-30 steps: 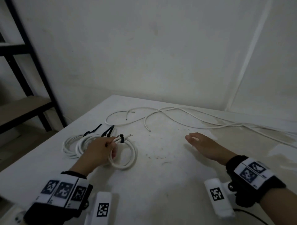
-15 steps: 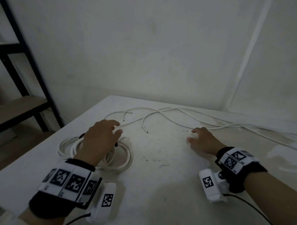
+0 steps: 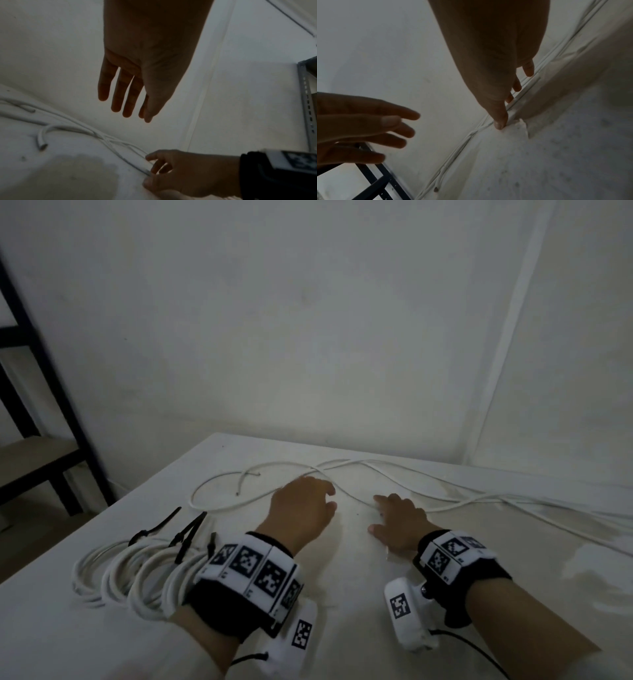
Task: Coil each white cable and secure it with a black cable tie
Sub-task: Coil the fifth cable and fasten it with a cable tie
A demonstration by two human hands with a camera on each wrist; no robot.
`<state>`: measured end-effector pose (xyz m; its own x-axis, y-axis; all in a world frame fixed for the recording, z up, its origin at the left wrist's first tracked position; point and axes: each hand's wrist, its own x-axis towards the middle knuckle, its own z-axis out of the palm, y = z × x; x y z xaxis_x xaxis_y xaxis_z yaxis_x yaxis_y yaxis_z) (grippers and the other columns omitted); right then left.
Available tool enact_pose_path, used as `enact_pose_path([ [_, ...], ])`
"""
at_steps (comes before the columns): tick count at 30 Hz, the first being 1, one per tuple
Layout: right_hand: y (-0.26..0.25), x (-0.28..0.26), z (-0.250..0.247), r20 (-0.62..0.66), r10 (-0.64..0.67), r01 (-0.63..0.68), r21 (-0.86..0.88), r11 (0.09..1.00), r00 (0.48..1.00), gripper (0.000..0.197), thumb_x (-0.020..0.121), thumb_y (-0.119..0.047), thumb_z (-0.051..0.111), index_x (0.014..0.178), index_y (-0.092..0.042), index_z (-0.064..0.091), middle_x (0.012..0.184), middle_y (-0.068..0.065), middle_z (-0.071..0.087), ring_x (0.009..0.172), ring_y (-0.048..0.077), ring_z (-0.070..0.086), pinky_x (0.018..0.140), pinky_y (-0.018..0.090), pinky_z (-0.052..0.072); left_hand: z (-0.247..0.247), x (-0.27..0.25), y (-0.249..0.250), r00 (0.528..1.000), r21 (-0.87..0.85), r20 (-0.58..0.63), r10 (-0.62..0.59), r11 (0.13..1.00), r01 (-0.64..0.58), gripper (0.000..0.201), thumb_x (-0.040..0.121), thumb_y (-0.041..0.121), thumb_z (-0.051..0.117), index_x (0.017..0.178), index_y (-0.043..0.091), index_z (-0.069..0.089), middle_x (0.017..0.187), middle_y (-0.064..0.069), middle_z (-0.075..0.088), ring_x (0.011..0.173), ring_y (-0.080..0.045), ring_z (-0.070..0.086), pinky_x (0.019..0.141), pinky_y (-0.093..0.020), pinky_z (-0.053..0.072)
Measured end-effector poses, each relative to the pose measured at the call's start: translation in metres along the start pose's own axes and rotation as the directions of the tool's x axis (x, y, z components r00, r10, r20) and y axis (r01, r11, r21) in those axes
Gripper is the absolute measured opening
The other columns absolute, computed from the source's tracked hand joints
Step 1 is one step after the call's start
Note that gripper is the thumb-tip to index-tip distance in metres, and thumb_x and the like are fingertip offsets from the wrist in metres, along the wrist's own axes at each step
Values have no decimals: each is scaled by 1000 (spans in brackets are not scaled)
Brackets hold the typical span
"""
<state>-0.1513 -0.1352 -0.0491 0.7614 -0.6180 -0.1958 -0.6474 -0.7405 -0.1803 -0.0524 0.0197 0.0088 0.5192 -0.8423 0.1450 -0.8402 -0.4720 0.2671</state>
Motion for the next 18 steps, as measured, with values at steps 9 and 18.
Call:
enact_pose_path([
  [9, 3, -11, -10, -62, -108, 114, 104, 988, 992, 20, 94, -13, 38, 113, -11, 44, 117, 11, 50, 92, 21, 45, 77, 27, 34, 50, 35, 23, 982, 72, 176, 65, 994, -78, 61, 96, 21, 41, 148, 27, 9, 145, -9, 28, 123, -27, 42, 92, -33, 40],
  [18, 14, -51, -39, -383, -183, 215, 43, 976, 906, 29, 100, -34, 29, 112, -15, 48, 98, 10, 63, 88, 29, 58, 64, 32, 34, 62, 63, 33, 993, -173, -5, 117, 978, -116, 28, 99, 24, 35, 109, 4, 53, 111, -13, 49, 97, -26, 52, 70, -24, 31],
])
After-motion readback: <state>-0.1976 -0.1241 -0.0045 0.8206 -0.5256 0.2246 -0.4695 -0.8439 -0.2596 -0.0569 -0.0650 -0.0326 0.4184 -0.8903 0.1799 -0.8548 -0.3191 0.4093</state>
